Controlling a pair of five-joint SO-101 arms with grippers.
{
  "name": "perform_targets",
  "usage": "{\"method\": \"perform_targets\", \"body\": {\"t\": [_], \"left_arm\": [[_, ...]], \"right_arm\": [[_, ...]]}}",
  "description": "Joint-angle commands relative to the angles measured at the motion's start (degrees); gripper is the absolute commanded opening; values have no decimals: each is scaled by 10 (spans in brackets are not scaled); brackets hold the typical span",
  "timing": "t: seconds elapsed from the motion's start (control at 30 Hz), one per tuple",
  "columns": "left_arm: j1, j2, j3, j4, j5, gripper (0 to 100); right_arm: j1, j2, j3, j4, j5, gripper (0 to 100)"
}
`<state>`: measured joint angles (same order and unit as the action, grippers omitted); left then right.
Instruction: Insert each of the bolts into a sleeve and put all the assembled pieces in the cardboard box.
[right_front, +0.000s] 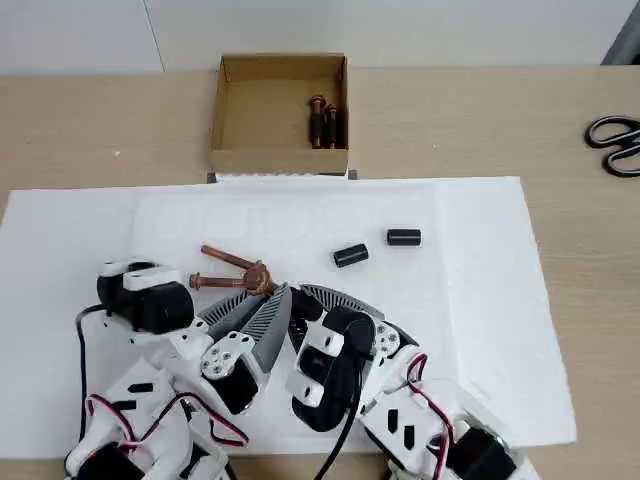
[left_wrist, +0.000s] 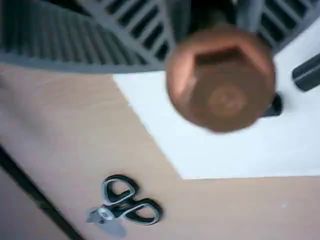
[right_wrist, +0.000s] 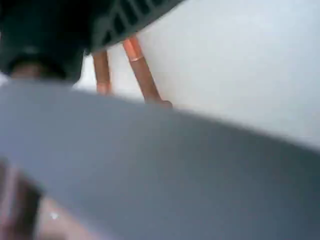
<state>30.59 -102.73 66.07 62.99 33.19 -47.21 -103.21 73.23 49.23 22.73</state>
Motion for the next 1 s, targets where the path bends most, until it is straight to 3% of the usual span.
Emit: {"method": "perform_targets", "body": {"t": [0.0, 0.33, 0.63, 0.73, 0.83, 0.97], "left_arm": [[-11, 4, 0, 4, -4, 177], [-13, 4, -4, 7, -18, 198], [-16, 4, -73, 70, -30, 194], [-55, 4, -84, 69, -43, 139], [-91, 2, -87, 64, -69, 13], [-149, 1, -80, 64, -98, 5]], "right_arm": [[-2, -6, -5, -23, 6, 4], [3, -6, 11, -25, 6, 4], [29, -6, 33, -29, 4, 4], [36, -6, 36, -29, -2, 4], [51, -6, 36, -29, -40, 4], [94, -6, 36, -29, -85, 4]]}}
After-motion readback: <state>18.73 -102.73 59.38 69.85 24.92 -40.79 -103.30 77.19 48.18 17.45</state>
